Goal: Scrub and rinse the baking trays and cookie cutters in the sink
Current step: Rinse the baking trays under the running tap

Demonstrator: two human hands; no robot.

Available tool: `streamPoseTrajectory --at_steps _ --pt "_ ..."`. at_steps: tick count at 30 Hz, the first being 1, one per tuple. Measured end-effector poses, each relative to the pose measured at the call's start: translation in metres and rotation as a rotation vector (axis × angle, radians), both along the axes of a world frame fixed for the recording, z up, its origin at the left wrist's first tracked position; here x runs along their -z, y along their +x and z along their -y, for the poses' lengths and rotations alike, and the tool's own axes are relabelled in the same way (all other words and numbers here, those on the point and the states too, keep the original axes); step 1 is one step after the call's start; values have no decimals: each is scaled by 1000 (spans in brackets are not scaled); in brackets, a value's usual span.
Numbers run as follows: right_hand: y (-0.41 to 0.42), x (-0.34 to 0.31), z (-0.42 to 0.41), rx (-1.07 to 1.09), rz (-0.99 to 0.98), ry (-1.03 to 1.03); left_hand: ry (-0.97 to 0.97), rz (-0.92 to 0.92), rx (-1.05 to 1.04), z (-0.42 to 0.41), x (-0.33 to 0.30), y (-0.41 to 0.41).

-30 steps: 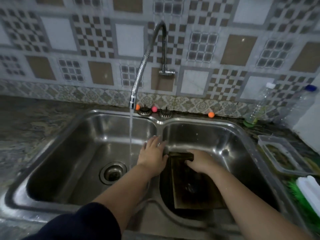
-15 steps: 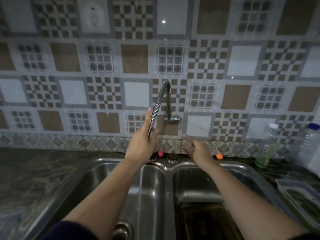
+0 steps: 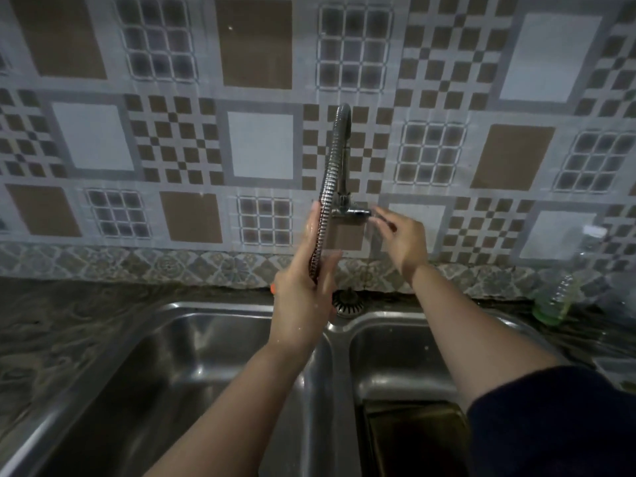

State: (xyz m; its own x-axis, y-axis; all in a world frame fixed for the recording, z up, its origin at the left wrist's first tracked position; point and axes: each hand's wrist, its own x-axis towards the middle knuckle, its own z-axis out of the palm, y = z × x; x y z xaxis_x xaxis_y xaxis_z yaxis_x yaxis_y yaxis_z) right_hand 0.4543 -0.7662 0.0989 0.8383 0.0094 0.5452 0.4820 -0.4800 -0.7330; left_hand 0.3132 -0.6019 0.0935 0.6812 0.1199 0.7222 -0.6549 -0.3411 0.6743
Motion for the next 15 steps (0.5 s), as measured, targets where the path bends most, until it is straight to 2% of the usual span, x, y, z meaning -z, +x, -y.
streamPoseTrajectory --at_steps 6,11,15 --pt "29 -25 -10 94 74 6 19 25 14 4 10 11" --pt "47 -22 -15 236 227 -124 17 63 0 6 18 20" --pt "50 -16 -23 309 171 -127 9 64 1 5 20 22"
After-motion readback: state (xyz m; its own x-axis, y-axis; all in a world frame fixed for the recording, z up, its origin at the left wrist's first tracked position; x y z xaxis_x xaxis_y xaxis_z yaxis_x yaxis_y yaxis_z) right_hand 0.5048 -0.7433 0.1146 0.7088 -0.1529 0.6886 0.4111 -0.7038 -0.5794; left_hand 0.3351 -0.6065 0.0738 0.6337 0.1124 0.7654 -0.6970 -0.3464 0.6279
